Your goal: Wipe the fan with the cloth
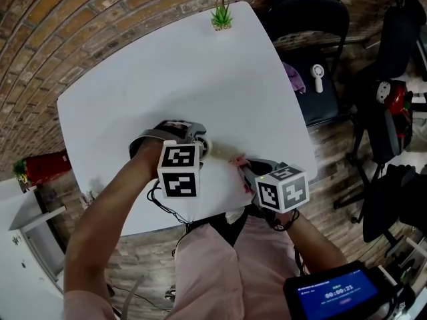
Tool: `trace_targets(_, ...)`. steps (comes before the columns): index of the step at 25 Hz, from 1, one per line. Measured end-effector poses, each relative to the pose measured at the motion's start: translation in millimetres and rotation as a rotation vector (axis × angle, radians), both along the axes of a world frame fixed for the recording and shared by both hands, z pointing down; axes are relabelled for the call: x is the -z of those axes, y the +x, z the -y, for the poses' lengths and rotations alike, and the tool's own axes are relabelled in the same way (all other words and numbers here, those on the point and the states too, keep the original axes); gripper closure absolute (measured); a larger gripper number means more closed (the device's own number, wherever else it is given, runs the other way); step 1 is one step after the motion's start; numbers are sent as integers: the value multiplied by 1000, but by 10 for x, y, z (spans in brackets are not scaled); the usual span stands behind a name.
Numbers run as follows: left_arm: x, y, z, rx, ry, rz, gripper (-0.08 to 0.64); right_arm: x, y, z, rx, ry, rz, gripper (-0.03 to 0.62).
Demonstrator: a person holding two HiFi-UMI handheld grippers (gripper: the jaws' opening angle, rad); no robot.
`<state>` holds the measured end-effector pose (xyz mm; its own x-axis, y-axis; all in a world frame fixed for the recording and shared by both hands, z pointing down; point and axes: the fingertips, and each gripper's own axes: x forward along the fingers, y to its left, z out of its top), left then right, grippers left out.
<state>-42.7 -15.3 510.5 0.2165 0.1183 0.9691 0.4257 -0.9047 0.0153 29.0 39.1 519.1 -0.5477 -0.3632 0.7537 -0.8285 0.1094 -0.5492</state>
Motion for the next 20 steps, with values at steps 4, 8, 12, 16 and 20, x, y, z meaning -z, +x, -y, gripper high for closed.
trace_targets(4, -11, 8, -13, -41, 8, 15, 209, -5, 77, 24, 31, 4, -17, 561)
trace_targets(8, -19, 15, -22, -69, 12, 21, 209, -8, 106, 73, 59, 15, -36, 560)
trace_targets(12, -27, 13, -40, -109, 25, 35, 207, -10, 104, 99, 67, 18, -36, 561)
trace_targets(16, -25, 12, -59, -139, 32, 37, 207, 10, 115, 138, 117, 27, -42, 561)
trace_targets(20, -18, 11, -78, -156, 34, 38, 207, 92, 166, 237, 240, 59, -66, 561)
